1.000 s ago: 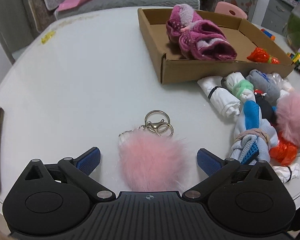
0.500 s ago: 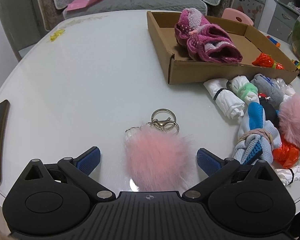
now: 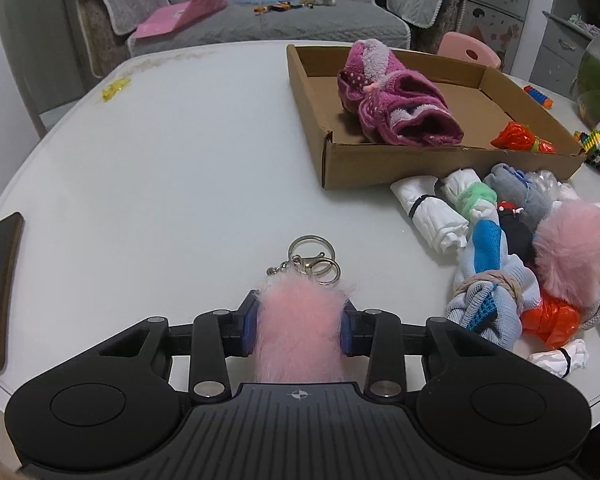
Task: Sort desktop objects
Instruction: 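Grasp the pink pompom keychain with the left tool while the right tool grasps the blue sock, then carry the pompom and blue sock into the cardboard box and open both tools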
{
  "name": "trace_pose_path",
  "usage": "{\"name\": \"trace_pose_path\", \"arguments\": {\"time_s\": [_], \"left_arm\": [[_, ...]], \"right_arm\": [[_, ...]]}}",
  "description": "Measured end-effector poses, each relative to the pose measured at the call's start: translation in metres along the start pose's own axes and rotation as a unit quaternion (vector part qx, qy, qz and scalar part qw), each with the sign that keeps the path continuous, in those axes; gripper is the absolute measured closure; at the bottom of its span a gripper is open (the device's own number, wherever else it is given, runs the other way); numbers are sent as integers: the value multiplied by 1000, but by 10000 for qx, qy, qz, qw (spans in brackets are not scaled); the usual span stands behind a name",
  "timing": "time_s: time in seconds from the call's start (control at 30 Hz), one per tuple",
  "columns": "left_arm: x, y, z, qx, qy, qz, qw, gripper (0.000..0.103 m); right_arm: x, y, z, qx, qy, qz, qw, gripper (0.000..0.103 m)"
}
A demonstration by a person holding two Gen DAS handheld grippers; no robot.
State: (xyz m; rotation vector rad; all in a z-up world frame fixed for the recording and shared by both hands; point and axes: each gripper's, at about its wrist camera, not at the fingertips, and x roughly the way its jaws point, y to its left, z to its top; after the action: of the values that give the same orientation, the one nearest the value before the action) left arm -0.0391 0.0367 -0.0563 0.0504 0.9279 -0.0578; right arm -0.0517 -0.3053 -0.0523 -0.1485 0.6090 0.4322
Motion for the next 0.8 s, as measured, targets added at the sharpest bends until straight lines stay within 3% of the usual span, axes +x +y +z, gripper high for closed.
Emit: {"name": "trace_pose_path", "arguments": {"time_s": [0.17,0.47,0.8], "left_arm": [[-10,9,5,-169,-147,-74,9997,61],[-69,22,33,-373,-753,-185,9963,61],[-118,2,99,-44,-1356,-341,9902,60]], "right_arm": [[-6,-7,3,207,-197,46,9996,61],[-20,-26,9,722,-730,90,9947,61],[-39,-52,32,1082,-1237,46,9864,61]]}}
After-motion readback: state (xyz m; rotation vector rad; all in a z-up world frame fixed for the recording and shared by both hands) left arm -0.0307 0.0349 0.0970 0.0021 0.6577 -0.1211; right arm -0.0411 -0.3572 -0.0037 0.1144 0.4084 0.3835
